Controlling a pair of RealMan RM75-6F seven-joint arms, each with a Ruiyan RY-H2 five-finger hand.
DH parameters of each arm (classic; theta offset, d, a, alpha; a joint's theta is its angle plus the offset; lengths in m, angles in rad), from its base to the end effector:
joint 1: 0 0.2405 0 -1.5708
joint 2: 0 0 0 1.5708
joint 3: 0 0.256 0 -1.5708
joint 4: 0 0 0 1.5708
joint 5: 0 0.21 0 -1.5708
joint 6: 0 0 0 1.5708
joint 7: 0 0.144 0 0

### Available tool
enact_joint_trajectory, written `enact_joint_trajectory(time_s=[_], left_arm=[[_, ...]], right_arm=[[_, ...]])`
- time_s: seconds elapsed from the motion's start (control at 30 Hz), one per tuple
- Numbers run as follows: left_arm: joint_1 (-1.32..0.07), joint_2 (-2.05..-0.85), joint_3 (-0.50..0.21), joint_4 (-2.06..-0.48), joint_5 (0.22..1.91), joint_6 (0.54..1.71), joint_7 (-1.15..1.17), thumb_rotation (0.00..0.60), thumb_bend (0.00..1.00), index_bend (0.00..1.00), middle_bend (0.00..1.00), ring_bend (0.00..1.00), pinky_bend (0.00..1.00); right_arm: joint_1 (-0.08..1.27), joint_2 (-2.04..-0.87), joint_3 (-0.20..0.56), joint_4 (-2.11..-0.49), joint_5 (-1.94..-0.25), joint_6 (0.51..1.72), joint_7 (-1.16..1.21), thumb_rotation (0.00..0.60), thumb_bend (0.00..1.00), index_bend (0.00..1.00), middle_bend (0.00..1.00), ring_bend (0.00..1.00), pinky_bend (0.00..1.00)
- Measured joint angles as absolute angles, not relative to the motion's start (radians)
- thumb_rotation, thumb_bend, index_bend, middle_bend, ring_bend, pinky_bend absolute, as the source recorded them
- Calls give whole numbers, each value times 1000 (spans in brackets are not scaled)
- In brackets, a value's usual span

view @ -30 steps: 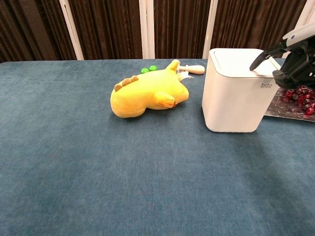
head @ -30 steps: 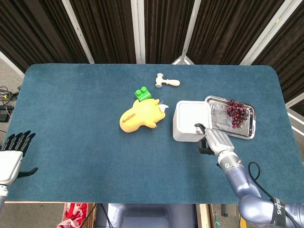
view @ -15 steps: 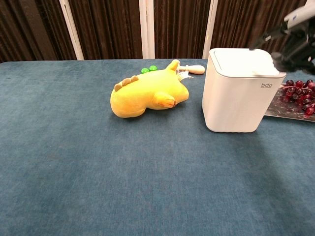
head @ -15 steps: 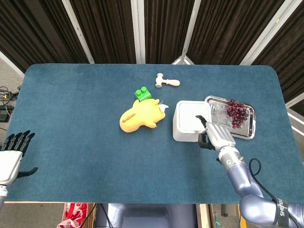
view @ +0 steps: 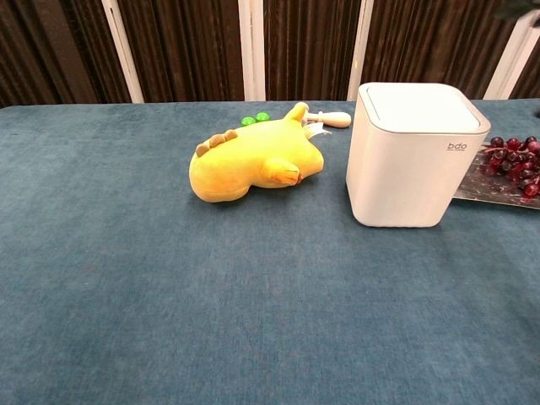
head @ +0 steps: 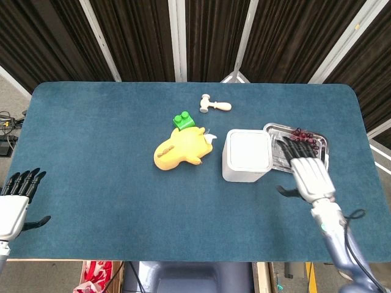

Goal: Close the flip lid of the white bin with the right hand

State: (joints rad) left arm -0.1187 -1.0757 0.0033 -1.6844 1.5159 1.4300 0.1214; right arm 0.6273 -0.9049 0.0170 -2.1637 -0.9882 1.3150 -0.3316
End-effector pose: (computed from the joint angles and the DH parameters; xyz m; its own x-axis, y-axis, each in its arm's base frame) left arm -0.2994 0.1783 0.1510 0.4851 0.0922 0.8696 0.8743 -0.0665 -0.4807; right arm -0.1677 -0.2704 0.1600 0.3844 -0.1716 0.9071 -0.9222 -0.1154 0.3690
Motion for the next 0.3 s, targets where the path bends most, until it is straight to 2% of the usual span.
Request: enact_joint_trajectory(time_s=[0.17, 0.3], left_arm=[[-107, -1088, 10, -1685, 1541, 1458, 131, 600, 0, 0, 0, 0, 0], [-102, -1103, 10, -1678, 1556, 1476, 148, 600, 0, 0, 0, 0, 0]], right_arm=[[417, -960, -118, -1967, -1301, 1469, -271, 600, 220, 0, 0, 0, 0], [286, -1026, -181, -1789, -1426, 1577, -223, 600, 220, 0, 0, 0, 0]])
